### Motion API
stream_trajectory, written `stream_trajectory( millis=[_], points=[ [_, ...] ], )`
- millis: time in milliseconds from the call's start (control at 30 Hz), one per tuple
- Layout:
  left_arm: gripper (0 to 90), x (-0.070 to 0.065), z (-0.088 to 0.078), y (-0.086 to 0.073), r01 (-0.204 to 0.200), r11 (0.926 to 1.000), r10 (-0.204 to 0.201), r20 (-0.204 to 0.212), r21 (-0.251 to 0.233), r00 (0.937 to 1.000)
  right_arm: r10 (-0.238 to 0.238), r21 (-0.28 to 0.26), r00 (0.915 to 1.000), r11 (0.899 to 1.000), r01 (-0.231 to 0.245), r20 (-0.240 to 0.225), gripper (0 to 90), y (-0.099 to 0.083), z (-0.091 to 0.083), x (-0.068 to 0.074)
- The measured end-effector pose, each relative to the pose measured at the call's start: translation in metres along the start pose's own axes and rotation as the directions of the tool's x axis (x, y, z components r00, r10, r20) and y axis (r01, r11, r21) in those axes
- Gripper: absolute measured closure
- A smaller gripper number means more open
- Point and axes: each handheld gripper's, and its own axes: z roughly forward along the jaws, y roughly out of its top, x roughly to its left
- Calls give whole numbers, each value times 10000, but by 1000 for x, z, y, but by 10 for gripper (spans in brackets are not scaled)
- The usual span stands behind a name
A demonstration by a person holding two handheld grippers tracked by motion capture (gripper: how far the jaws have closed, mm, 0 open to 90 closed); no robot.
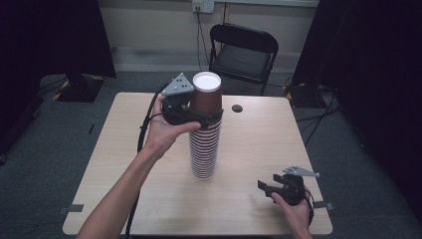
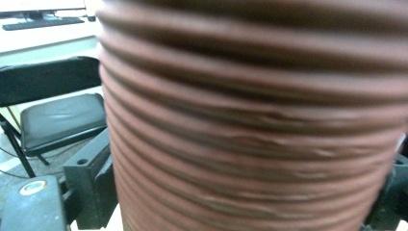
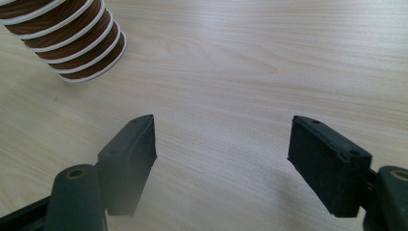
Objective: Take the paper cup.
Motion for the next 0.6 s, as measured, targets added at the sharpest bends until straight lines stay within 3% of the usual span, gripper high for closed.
stream_trajectory(
  millis=[33,100,267,600],
  points=[
    [93,-1,2,-1,-123,9998,124,-112,154,9999,-7,2,10000,10000,7,-6,250,0,0,0],
    [78,-1,5,-3,35,9995,-33,-64,315,10000,-1,23,10000,10000,1,-21,251,0,0,0],
    [90,-1,6,-5,22,9999,-21,-89,118,10000,-12,25,10000,10000,12,-22,251,0,0,0],
    [97,-1,5,-2,24,9994,-23,-37,334,10000,-107,73,9999,9999,108,-128,251,0,1,3]
  ],
)
